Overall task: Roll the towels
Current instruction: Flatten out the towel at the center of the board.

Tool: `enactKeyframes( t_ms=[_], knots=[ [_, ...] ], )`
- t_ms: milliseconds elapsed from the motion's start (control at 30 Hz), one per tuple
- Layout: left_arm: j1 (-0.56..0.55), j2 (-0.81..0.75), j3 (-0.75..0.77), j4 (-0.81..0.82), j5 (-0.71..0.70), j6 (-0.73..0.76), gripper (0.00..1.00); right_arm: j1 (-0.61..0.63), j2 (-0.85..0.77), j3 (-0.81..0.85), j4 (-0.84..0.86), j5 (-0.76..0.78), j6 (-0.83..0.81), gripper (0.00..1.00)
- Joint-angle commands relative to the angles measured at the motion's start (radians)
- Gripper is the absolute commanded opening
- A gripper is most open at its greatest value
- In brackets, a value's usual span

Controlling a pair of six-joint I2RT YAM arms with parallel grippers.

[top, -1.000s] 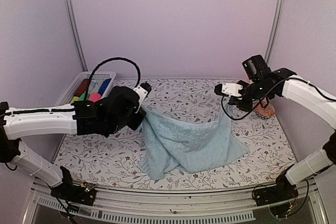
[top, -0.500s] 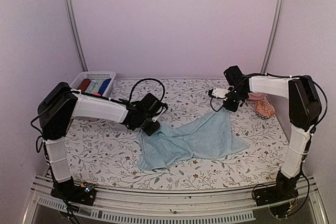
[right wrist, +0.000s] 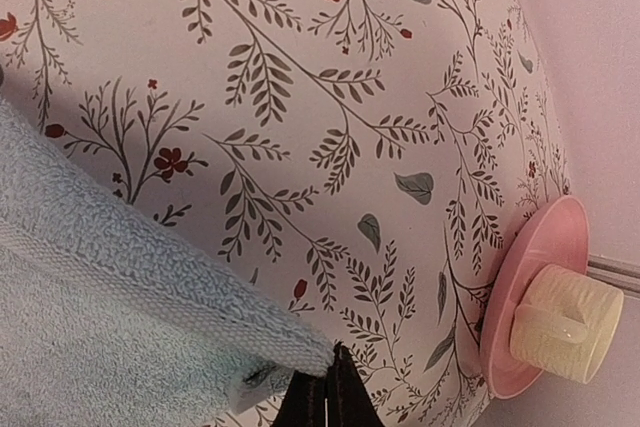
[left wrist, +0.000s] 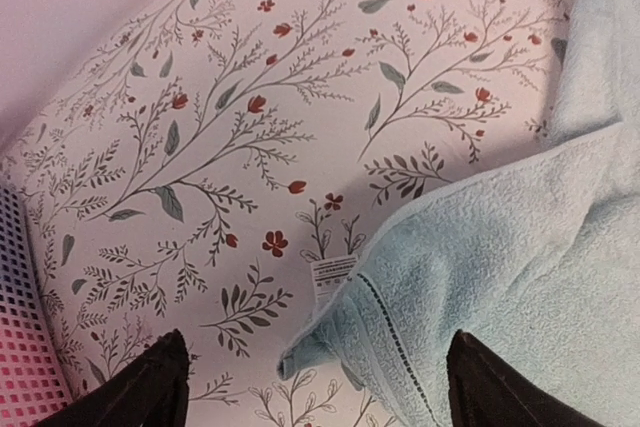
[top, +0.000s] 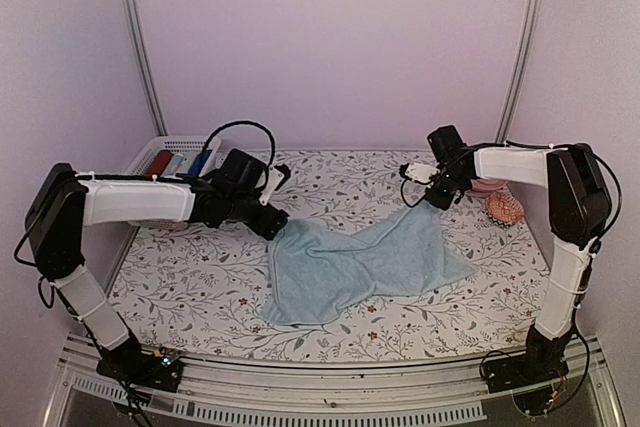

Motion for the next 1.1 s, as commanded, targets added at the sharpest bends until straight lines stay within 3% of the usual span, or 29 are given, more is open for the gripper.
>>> enactKeyframes(
  t_ms=[0, 200, 333, 500, 1067],
  knots=[
    [0.102, -0.075, -0.060, 0.020, 0.174, -0.025, 0.89, -0.007, 0.027, -0.013, 0.042, -0.010, 0.039, 0.03],
    [0.236, -0.141, -0.197, 0.114, 0.401, -0.100, 0.81, -0.007, 0.038, -0.022, 0.047, -0.016, 0.044, 0.04],
    [0.250, -0.125, -0.245, 0.184, 0.413, -0.099, 0.80, -0.007, 0.024, -0.034, 0.047, -0.031, 0.047, 0.04],
    [0.273, -0.052, -0.261, 0.256, 0.489, -0.097, 0.71, -0.007, 0.003, -0.052, 0.052, -0.045, 0.051, 0.04],
    [0.300, 0.089, -0.164, 0.273, 0.530, -0.086, 0.52, -0.005, -0.009, -0.067, 0.051, -0.081, 0.064, 0.03]
  ],
)
